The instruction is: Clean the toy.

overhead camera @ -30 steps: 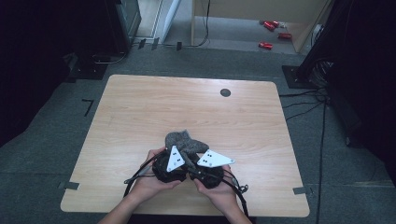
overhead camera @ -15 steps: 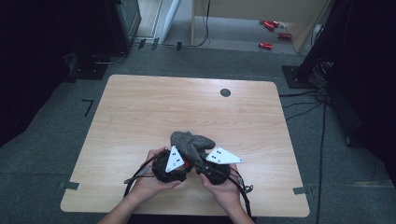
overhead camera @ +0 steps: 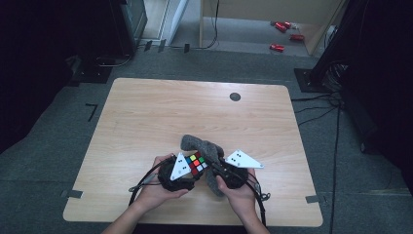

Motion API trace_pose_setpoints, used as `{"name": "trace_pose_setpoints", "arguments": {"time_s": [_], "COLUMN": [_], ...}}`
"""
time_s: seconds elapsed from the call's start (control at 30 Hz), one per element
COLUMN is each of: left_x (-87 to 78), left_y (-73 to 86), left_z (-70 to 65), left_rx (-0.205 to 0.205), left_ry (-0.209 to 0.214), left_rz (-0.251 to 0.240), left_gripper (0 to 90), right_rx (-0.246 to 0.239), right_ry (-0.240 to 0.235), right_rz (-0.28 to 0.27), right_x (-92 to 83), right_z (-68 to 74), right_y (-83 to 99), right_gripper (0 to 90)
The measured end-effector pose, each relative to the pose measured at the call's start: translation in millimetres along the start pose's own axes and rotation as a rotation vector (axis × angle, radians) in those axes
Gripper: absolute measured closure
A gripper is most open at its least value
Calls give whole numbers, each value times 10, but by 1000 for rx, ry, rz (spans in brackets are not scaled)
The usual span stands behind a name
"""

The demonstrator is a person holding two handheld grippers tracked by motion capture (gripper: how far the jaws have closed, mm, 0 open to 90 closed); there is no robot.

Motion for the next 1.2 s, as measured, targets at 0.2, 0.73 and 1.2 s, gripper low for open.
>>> {"name": "trace_pose_setpoints", "arguments": {"time_s": [0.2, 0.73, 1.2], "left_x": [11, 2, -13], "left_y": [26, 5, 2], "left_z": [31, -19, -11], "left_rx": [-14, 1, -2], "left_ry": [-6, 9, 8], "left_rz": [10, -8, -17], "left_gripper": [352, 352, 352], "right_rx": [-70, -56, -69], "right_ry": [-14, -12, -30], "right_rz": [11, -7, -8], "right_x": [43, 31, 56], "right_z": [251, 146, 254], "right_y": [-17, -37, -50], "right_gripper": [800, 810, 811]}}
Point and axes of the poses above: each handheld gripper's, and its own axes: x roughly forward along the jaws, y roughly out of its underside, z roughly to its left, the point moved 4 cm from there along x, roughly forward along the jaws, and after that the axes turned 6 degrees about -x, right-handed, at the moved point
